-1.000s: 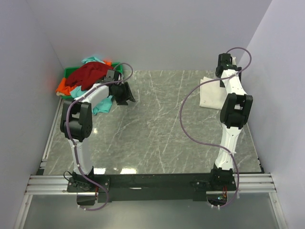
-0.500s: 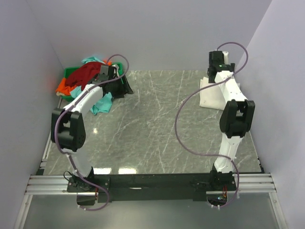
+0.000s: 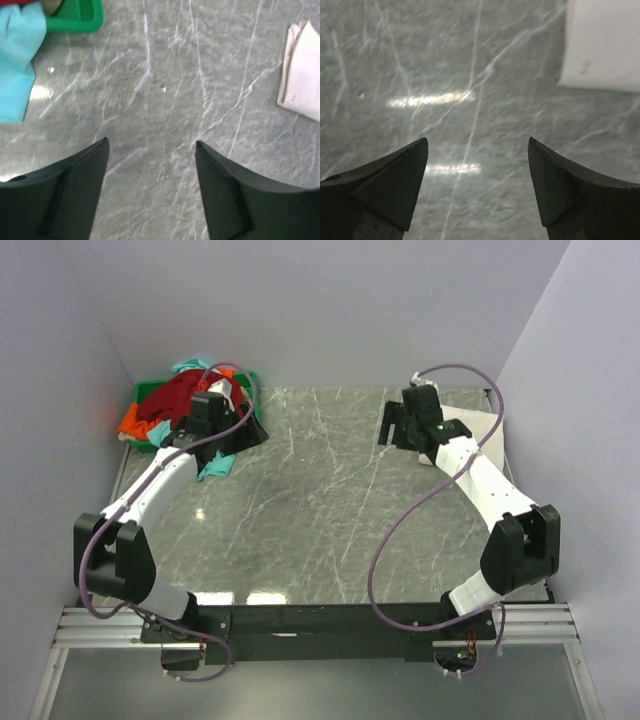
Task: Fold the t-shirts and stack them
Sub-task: Reset both grippers
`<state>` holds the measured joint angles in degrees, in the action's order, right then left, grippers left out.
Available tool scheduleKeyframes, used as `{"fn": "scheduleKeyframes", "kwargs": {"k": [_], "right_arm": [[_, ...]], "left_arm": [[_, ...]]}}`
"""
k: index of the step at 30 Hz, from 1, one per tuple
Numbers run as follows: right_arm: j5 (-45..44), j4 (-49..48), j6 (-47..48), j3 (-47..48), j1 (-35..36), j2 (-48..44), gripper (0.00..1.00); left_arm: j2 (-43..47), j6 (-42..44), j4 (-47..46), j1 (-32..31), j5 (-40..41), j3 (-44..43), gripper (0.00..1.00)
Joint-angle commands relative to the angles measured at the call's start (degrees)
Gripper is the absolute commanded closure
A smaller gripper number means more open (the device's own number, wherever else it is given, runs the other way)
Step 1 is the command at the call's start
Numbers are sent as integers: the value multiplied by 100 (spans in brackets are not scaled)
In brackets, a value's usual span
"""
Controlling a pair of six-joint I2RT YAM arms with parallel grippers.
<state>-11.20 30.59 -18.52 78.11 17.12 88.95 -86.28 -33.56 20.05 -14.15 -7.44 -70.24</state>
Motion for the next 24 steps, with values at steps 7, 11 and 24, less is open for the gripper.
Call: {"fn": "scheduleKeyframes", "kwargs": {"k": [7, 11, 24], "right_arm": [[1059, -809, -1109, -1332, 783, -869, 13], [989, -993, -1267, -1797, 1003, -1098, 13], [611, -923, -1294, -2168, 1258, -1503, 14]], "left_arm": [[1113, 298, -432, -132, 208, 906, 15], [1490, 245, -546, -140, 199, 1292, 15], [2098, 254, -705, -167, 261, 1900, 12]]}}
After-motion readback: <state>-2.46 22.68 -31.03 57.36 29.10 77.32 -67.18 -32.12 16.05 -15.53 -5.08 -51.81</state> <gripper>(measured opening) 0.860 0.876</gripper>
